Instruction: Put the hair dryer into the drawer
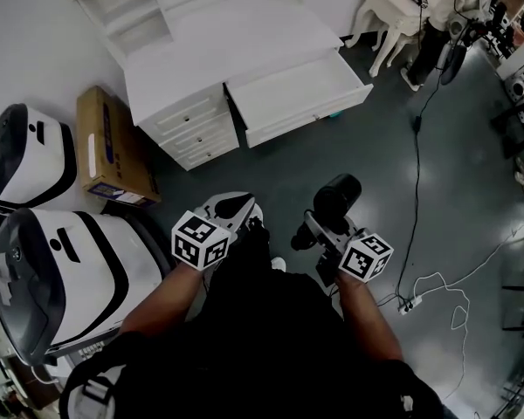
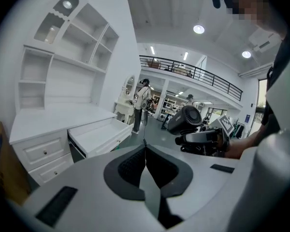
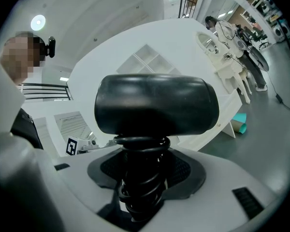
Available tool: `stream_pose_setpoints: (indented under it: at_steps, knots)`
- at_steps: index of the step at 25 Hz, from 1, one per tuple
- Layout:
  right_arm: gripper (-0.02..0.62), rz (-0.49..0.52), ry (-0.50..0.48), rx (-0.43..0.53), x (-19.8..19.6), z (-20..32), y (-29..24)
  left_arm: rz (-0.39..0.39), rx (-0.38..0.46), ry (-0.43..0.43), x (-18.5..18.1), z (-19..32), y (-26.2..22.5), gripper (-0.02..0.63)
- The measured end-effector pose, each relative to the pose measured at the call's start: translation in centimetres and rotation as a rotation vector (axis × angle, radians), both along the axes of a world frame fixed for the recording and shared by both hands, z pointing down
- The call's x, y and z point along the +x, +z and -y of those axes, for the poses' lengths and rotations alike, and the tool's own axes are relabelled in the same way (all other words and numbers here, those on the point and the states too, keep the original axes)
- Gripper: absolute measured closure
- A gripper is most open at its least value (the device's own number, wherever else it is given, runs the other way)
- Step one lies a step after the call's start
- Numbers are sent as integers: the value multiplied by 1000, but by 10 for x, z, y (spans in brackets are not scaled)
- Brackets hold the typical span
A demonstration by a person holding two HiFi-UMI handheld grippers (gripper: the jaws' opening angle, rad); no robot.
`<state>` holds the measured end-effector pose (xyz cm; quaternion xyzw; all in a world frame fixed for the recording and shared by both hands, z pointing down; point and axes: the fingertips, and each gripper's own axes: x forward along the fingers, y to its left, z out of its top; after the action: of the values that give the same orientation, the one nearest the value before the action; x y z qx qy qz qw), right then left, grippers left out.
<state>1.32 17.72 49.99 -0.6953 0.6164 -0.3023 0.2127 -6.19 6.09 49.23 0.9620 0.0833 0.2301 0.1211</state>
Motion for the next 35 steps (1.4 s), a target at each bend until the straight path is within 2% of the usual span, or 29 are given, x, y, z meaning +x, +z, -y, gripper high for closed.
stream_pose_setpoints:
  at_steps: [9,16,28,35]
  knots:
    - [368,-28,8,-38,70,51,-5,-48,1,7,88,66,-17,595]
    - [370,-32,23,-50,122,110,-11,-39,-12,2,135,128,-13,595]
    - [370,-57,22,-79,183,216,-7,-25,-32,-25,174,229,4,595]
    - [370,-52,-53,-100,190,261,-4,-26,-45,-67,180,262,7,595]
